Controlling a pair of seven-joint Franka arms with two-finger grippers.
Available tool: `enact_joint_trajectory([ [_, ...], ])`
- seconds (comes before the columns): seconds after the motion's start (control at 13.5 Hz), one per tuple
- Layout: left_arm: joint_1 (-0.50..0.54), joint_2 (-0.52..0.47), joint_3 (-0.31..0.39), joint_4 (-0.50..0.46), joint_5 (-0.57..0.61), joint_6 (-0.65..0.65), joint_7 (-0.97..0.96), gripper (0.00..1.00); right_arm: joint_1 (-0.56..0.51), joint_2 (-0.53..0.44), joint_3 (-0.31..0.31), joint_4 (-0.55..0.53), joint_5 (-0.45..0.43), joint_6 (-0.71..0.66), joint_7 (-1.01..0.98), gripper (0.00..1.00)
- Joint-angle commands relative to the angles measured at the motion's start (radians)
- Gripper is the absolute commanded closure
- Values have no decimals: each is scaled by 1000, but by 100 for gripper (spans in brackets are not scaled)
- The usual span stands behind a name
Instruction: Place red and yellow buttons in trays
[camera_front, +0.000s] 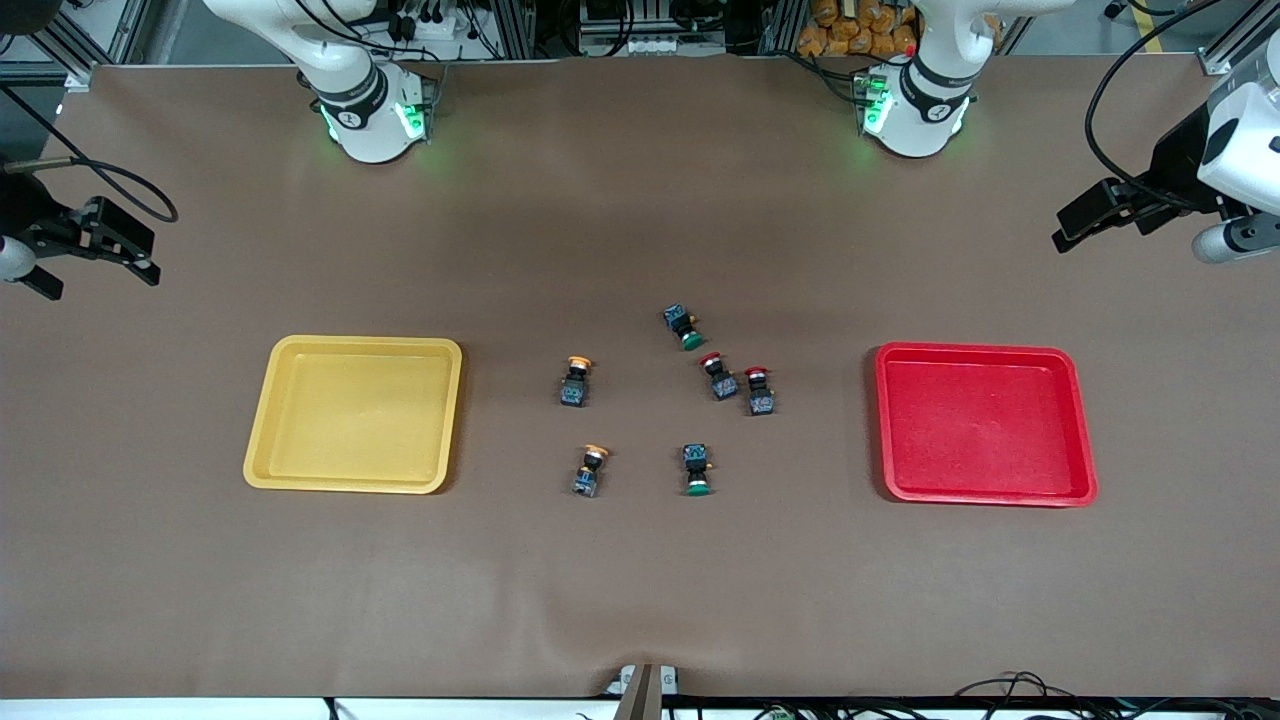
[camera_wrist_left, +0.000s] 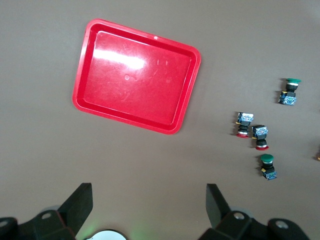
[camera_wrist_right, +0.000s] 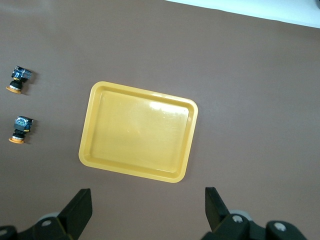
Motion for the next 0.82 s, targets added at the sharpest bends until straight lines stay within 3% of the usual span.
enact_joint_trajectory([
  [0.0,6,9,-3,17,-21,2,14,0,5,14,-1,29,-22,-13,1,0],
  [0.45,-1,9,-4,46,-13,11,12,0,7,14,-3,31,-17,-11,14,0],
  [0.74,-1,23,-7,60,-13,19,12,0,5,12,-1,32,-13,-16,157,0],
])
